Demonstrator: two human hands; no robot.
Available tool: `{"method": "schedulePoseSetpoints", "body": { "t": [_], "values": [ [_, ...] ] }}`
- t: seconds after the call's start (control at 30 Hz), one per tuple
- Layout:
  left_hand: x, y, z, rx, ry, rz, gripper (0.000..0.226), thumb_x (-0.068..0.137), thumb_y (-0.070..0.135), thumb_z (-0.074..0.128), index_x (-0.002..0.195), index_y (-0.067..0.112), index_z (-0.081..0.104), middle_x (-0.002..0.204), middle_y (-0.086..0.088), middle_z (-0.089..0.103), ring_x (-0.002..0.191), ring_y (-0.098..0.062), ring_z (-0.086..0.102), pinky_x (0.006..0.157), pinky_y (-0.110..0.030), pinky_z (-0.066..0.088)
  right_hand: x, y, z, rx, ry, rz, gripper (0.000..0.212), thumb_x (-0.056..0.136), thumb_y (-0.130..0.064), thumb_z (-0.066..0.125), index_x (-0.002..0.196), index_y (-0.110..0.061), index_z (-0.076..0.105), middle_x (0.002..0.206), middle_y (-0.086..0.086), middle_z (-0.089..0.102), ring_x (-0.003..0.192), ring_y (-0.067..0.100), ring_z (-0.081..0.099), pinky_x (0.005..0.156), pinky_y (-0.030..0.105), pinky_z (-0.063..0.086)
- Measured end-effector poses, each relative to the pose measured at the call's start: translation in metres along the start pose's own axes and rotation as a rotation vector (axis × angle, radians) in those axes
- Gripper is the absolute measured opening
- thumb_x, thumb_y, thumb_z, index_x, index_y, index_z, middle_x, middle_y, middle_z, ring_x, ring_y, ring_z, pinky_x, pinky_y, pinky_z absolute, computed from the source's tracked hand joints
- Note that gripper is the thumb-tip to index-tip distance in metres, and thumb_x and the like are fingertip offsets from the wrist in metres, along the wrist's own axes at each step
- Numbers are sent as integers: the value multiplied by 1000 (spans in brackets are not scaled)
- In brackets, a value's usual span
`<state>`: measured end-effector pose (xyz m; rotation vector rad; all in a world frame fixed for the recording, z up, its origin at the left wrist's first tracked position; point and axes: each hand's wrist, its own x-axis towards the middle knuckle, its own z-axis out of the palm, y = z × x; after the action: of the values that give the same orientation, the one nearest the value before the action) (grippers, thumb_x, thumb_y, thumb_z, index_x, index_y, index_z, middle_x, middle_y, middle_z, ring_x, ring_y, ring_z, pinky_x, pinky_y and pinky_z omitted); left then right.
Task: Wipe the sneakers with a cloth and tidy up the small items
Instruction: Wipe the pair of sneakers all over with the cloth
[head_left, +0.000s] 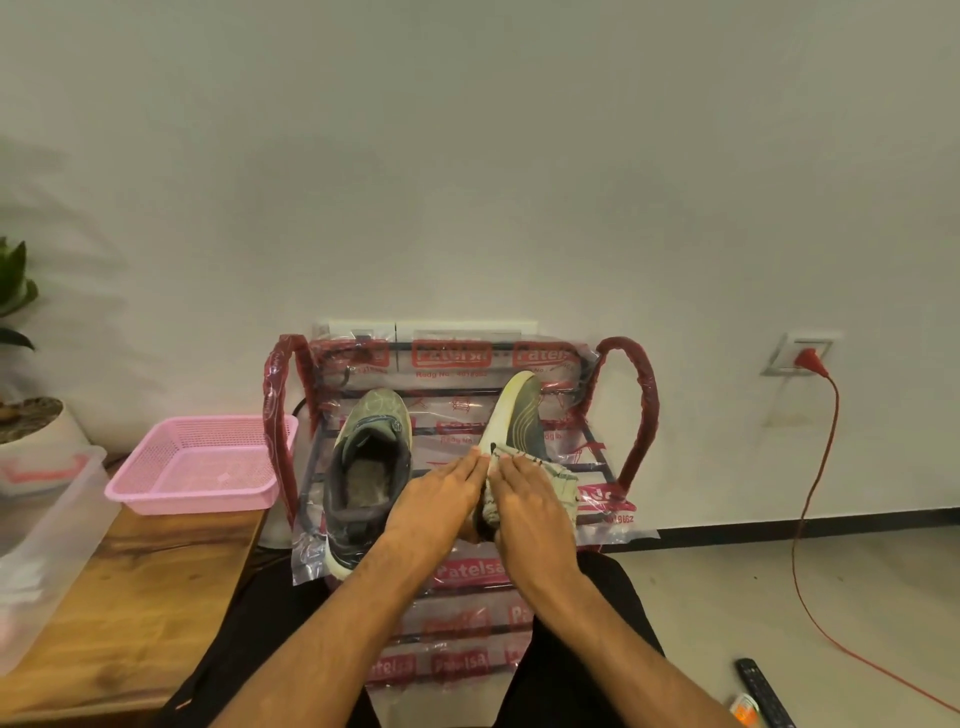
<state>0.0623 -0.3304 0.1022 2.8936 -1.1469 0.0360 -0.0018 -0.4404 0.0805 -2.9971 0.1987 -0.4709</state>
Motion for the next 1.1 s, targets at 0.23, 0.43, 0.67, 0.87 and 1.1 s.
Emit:
{"method": "schedulePoseSetpoints", "body": {
  "t": [0.23, 0.43, 0.67, 0.87, 1.1],
  "values": [
    [2, -4, 8, 76, -3, 25, 93, 90, 33, 65, 155, 13, 2, 163, -6, 2, 150, -18, 4, 122, -34, 10, 0, 11, 4, -55, 99, -43, 83, 35, -6, 95, 113, 0, 69, 120, 17, 66, 116, 33, 61, 100, 41, 39],
    [3, -6, 12, 200, 33, 59, 79, 97, 20, 53, 154, 10, -1, 163, -10, 1, 150, -21, -1, 122, -36, -1, -21, -2, 12, -5, 13, -114, 91, 36, -19, 98, 119, -2, 67, 123, 16, 65, 117, 26, 61, 103, 40, 37],
    [4, -5, 8, 213, -2, 52, 90, 93, 37, 58, 154, 8, -1, 163, -11, 2, 150, -23, 1, 123, -38, 1, 12, 16, -1, -63, 35, -45, 68, 65, -7, 84, 129, -7, 60, 134, 10, 59, 128, 24, 52, 113, 37, 15],
    [6, -9, 13, 201, 37, 51, 82, 95, 19, 57, 154, 9, 1, 163, -10, 5, 150, -21, 4, 121, -35, -2, -15, 1, 5, -82, -53, -140, 83, 39, -30, 98, 114, -8, 71, 119, 10, 68, 114, 22, 63, 107, 40, 30],
    [5, -6, 10, 164, 26, 47, 88, 93, 29, 61, 155, 10, 2, 163, -9, 6, 150, -21, 4, 123, -37, 4, 5, 8, 4, -58, 20, -68, 67, 64, -6, 84, 127, -4, 61, 130, 13, 61, 126, 24, 54, 112, 38, 18]
  ]
}}
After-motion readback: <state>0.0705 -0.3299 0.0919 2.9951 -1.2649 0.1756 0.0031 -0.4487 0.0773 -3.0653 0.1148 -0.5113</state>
